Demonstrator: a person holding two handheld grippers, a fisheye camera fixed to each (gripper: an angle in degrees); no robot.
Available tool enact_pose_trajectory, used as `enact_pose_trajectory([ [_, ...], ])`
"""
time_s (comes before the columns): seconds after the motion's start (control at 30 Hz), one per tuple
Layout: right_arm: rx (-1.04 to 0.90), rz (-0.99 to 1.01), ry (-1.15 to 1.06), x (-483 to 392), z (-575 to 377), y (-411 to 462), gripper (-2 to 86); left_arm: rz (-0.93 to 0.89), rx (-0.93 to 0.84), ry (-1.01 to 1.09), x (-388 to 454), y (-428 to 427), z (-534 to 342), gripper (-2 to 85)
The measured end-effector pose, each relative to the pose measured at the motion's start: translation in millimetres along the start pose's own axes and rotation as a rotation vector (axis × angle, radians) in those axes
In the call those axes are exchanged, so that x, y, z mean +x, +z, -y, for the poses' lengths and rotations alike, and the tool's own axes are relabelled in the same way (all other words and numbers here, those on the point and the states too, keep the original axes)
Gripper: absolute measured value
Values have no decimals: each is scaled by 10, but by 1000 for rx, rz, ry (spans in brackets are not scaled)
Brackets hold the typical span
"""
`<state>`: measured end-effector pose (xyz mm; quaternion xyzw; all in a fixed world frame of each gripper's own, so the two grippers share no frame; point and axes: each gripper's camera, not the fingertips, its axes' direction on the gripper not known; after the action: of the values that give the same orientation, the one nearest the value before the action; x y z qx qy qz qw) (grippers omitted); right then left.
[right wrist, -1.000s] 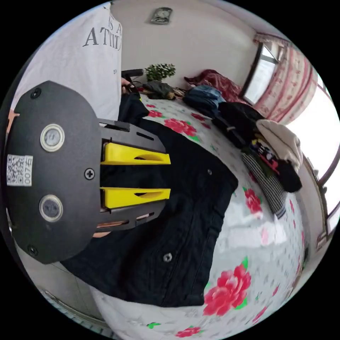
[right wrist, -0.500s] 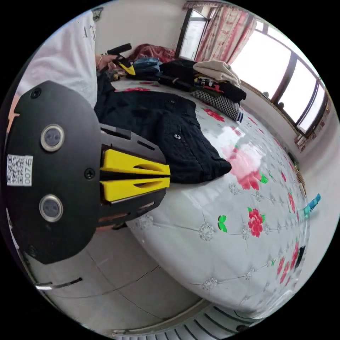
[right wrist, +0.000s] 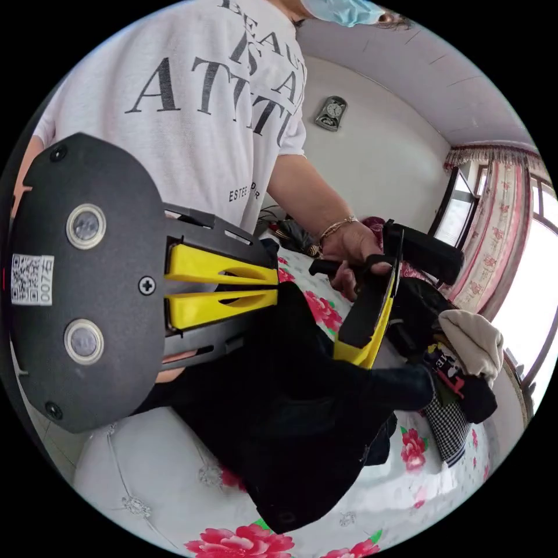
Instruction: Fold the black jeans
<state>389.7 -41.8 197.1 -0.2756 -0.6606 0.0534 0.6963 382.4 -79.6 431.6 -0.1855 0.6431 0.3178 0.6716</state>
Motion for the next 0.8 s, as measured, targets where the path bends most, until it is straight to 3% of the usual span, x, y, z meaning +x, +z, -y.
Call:
enact_pose_trajectory([
  [0.1,-91,-12,-18,52,15,71,-3,-23,-46,-4,35,282,-93,219],
  [0.23,-158,24,6,207,34,117,-3,-254,187,-105,-191,-103,-579,216],
  [0.37,-194,20,2,295,72,210,-1,-181,276,-197,-262,-595,-939,226],
  [0.5,-271,3,-59,281,150,401,3,-137,166,-227,-156,-442,-596,230],
  [0.63,-287,-27,-62,301,211,431,25,-79,-61,-299,-345,182,-211,86],
  [0.8,-69,-104,73,462,-266,-329,53,-289,100,-408,-611,-91,-503,48],
])
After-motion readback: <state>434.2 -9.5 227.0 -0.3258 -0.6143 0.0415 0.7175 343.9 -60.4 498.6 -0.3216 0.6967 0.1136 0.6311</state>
